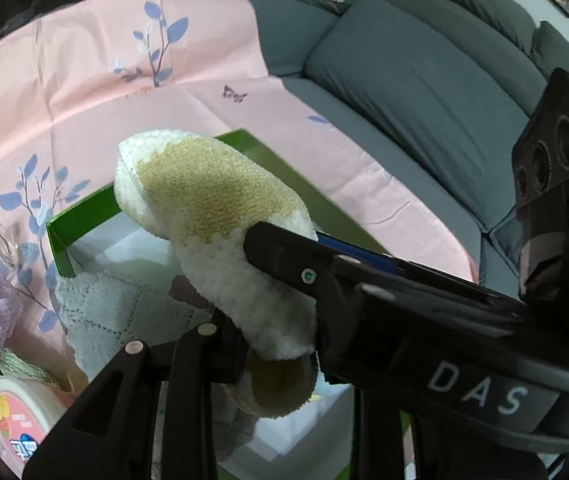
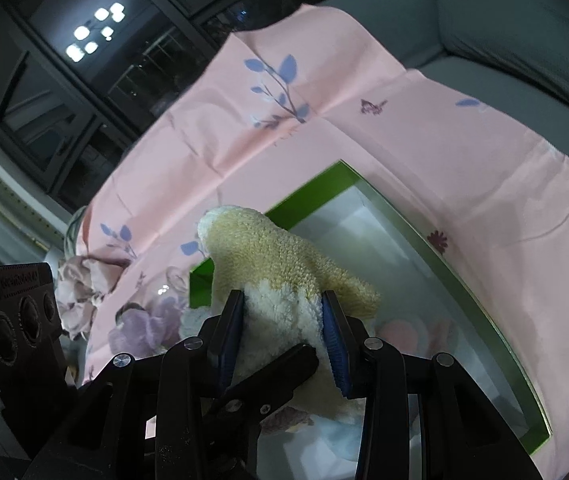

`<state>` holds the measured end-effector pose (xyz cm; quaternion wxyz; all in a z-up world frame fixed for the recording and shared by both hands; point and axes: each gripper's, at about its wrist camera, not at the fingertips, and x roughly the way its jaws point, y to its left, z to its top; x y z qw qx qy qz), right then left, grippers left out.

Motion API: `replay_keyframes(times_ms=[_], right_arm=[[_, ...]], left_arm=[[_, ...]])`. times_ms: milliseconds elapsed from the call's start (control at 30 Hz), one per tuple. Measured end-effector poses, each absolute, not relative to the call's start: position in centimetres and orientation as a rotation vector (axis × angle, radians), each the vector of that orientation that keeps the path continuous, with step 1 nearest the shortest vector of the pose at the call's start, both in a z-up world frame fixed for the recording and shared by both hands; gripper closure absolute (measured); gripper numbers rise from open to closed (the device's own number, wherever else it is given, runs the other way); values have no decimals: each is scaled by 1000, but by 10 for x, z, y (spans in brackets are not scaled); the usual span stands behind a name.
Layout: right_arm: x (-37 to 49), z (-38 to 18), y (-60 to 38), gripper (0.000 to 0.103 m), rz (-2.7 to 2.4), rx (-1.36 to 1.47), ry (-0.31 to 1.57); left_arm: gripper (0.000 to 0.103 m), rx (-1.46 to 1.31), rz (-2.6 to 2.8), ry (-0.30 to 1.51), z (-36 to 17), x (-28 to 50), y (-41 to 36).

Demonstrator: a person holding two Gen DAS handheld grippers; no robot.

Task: Organize soft objects
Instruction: 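Carry the cream cloth with the right gripper into the green box and release, then return the right gripper to the pile and grasp the purple mesh bath puff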

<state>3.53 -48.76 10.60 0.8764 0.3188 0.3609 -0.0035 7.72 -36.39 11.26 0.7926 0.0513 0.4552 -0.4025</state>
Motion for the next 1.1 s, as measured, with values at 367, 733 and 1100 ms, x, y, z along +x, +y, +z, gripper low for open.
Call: replay_keyframes(times_ms=[367,733,1100], right_arm=[[40,91,-497,62,-33,715,792],[19,117,-495,62,-87,655,700],[-11,158,-470,20,-114,559,590]], left_arm=[[73,97,-821,1041,97,84,-372],[42,40,-796,975,127,66,-345],[16,-49,-691,889,162,41,-259]])
